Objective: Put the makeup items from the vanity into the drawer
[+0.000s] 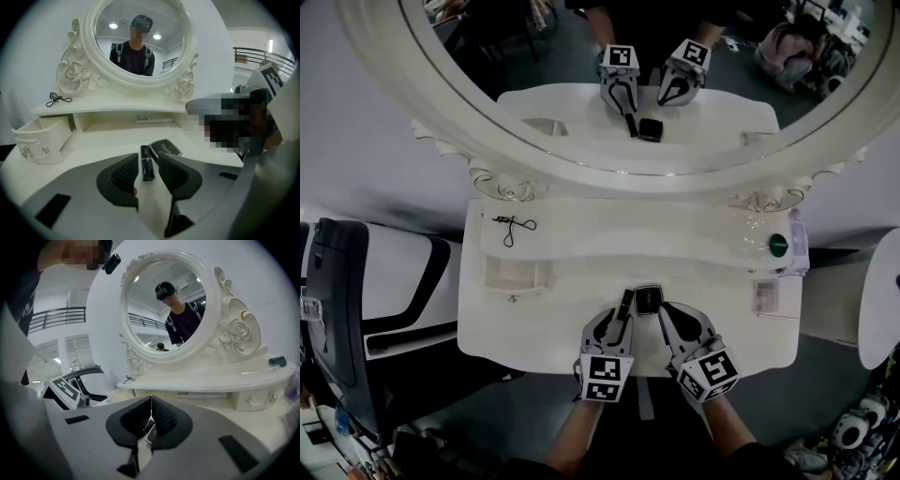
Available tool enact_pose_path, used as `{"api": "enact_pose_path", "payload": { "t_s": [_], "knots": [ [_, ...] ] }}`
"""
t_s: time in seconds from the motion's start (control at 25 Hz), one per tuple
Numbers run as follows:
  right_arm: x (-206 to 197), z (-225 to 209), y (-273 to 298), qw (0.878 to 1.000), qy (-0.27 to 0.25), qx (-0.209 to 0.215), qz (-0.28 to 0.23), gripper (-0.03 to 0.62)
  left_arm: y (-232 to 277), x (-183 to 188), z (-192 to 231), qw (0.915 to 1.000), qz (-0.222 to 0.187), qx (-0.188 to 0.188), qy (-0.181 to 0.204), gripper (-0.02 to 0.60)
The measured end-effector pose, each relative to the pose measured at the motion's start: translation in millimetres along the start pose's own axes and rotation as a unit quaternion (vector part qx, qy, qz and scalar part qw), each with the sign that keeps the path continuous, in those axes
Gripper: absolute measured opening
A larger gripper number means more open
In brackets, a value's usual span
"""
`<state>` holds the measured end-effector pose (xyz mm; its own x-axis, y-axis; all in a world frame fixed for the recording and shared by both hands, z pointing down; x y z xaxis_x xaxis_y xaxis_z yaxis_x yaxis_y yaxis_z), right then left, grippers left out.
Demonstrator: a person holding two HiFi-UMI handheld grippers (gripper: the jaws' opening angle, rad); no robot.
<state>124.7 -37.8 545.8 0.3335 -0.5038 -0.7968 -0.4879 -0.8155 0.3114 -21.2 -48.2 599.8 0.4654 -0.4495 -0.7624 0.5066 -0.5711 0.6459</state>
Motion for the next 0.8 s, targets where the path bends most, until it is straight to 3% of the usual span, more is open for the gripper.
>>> {"api": "enact_pose_path", "payload": {
  "t_s": [0.28, 0.52, 0.8],
  "knots": [
    [-15.1, -16.7, 2.9, 1.0, 0.007, -0.011, 0.015, 0.025, 23.8, -18.6, -4.5, 0.9992, 0.038, 0.003, -0.014, 0.14],
    [-20.3, -24.3, 2.5, 1.0, 0.011, -0.014, 0.02, 0.025, 32.5, -20.4, -5.3, 0.9975, 0.066, 0.025, 0.004, 0.141],
    [-20.4, -27.6, 0.3, 1.0, 0.013, -0.013, 0.023, 0.025, 33.6, -21.1, -4.8, 0.9961, 0.078, 0.04, 0.006, 0.11]
  ]
}}
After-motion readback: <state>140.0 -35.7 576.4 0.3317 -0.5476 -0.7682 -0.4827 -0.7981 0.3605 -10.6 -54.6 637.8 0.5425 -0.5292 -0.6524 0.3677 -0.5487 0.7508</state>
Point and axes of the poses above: the fingertips, and each gripper's own axes: y forward along the fingers, z to its left, x out of its top, the point moved 7 cm from there along -y, backward along the fingers, and after that the axes turned 12 degrees about y, right-handed, at the moved point
